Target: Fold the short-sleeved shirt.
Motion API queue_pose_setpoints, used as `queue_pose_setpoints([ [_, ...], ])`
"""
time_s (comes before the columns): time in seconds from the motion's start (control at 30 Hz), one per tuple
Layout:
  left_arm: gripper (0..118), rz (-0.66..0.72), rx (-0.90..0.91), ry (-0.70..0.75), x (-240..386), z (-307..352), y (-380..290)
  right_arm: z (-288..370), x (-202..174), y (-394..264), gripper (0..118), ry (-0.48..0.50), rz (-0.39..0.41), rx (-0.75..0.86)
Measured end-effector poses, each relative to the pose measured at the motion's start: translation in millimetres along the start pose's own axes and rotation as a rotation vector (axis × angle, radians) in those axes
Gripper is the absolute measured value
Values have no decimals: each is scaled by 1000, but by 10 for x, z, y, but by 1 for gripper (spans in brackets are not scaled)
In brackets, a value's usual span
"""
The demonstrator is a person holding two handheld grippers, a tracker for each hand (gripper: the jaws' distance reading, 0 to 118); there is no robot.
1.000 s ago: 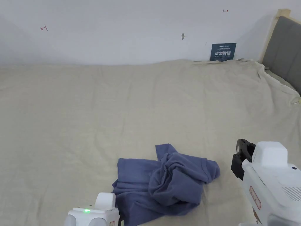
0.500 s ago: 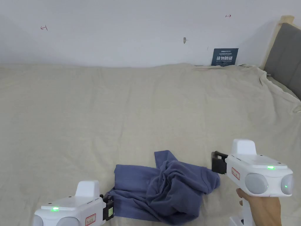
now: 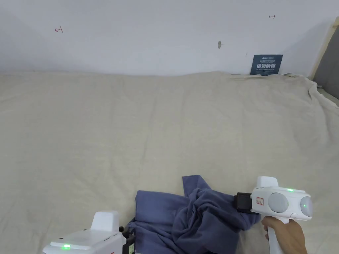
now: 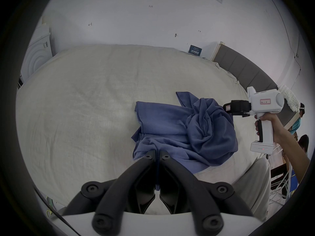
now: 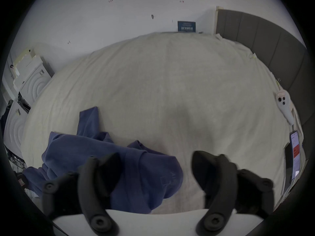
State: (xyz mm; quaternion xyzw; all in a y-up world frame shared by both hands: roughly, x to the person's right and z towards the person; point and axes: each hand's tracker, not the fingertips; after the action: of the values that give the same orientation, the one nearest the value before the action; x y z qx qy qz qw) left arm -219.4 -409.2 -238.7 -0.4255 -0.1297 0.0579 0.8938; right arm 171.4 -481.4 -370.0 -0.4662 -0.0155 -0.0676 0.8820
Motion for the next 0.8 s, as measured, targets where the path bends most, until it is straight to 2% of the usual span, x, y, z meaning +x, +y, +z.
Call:
queue_pose_setpoints([
  [0.07,0,4,-1,-2,-5,0,1,-66,7,-41,65,17,-8,-14],
  [0.1,0,5,-1,-3,-6,3,2,-82,-6,-52,45,42,-3,-29],
  [0.17,0,8,1,-6,-9,13,0,-53,-66,-67,19,63,19,-23],
  [0.2,0,10,2,-9,-13,21,1,-21,-67,-68,11,60,34,-16],
  [0.27,0,13,15,-11,-28,40,2,85,-101,-50,9,59,77,15],
  [0.5,0,65,63,-54,-110,184,98,771,7,104,8,108,92,173],
  [0.8,0,90,239,-8,-450,637,774,1933,123,546,8,199,-2,391],
])
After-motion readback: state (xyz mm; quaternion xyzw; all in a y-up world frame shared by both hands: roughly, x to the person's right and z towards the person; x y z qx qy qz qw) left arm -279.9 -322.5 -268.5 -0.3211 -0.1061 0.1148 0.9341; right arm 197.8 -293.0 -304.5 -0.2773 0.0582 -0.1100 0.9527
